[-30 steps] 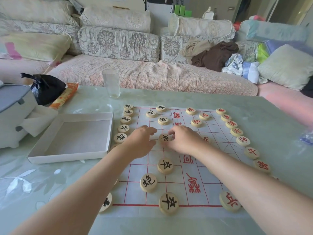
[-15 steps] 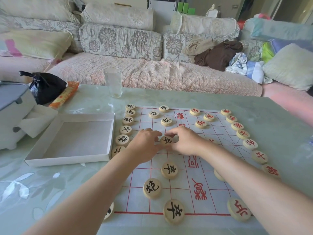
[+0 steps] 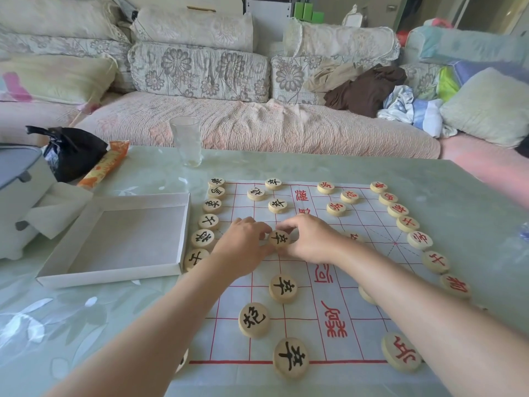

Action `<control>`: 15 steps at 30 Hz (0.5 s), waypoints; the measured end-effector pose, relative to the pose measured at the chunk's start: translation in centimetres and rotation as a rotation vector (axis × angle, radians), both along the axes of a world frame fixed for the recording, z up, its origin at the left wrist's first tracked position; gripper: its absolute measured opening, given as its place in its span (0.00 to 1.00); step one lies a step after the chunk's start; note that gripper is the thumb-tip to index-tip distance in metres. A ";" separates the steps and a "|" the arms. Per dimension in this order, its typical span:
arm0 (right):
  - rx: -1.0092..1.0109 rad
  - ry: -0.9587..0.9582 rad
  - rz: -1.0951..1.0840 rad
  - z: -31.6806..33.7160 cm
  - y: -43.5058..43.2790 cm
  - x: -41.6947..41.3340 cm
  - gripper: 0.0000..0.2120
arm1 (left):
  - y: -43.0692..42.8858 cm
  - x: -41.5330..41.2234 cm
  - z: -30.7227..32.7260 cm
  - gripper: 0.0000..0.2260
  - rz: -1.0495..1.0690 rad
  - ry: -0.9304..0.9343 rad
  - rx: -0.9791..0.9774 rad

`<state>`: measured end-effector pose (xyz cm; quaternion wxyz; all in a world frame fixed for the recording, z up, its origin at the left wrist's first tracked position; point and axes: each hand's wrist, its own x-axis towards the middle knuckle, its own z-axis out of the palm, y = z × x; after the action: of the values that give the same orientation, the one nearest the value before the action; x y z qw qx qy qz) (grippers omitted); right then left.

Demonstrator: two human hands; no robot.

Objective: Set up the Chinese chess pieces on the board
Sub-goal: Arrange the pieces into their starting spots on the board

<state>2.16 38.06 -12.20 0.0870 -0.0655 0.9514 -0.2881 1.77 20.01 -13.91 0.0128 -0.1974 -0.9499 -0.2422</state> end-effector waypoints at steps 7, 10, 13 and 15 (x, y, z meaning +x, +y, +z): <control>-0.096 0.104 -0.126 2.2 1.5 -1.9 0.19 | -0.3 -1.5 2.1 0.20 0.054 0.014 0.053; -0.023 0.109 -0.192 2.1 1.9 -3.5 0.19 | 0.0 -3.3 3.2 0.19 0.073 -0.006 0.031; 0.095 0.116 -0.247 1.4 1.6 -5.5 0.24 | 0.7 -5.3 3.7 0.18 0.077 -0.008 0.028; 0.127 0.120 -0.278 1.0 1.1 -6.4 0.28 | 1.3 -6.5 3.5 0.18 0.074 -0.016 0.025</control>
<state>-4.24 39.16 -11.16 -0.0067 0.0552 0.9710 -0.2324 -4.71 21.26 -10.42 0.0167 -0.1602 -0.9535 -0.2547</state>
